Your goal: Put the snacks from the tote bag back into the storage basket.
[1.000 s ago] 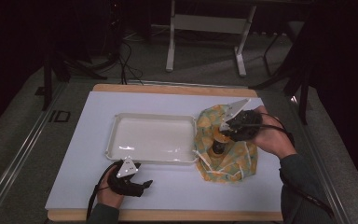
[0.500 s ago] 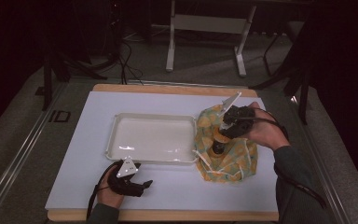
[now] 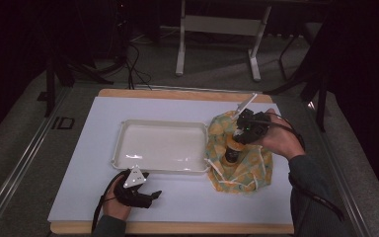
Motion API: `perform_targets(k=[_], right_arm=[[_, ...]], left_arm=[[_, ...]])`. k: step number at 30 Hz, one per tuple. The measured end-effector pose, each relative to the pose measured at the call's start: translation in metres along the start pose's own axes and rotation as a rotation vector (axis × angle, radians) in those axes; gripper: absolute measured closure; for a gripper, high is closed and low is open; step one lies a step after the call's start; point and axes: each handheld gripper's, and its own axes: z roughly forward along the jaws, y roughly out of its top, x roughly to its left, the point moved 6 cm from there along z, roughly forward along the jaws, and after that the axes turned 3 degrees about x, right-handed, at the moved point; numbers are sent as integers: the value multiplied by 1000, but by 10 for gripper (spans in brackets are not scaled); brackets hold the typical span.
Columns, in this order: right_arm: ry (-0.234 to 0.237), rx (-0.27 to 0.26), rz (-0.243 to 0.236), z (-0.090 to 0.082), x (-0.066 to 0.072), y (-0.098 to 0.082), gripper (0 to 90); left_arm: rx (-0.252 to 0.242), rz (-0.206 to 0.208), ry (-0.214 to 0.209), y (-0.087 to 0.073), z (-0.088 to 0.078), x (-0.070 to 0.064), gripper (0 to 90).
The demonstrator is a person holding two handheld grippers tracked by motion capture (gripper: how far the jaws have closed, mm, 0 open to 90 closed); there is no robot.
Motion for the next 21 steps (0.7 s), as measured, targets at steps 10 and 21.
perform_targets(k=[10, 21], right_arm=[[-53, 31, 142, 2, -8, 1, 576], [-52, 67, -27, 3, -8, -2, 503]], left_arm=[[0, 1, 1, 0, 0, 0, 214], [5, 3, -1, 0, 0, 0, 214]])
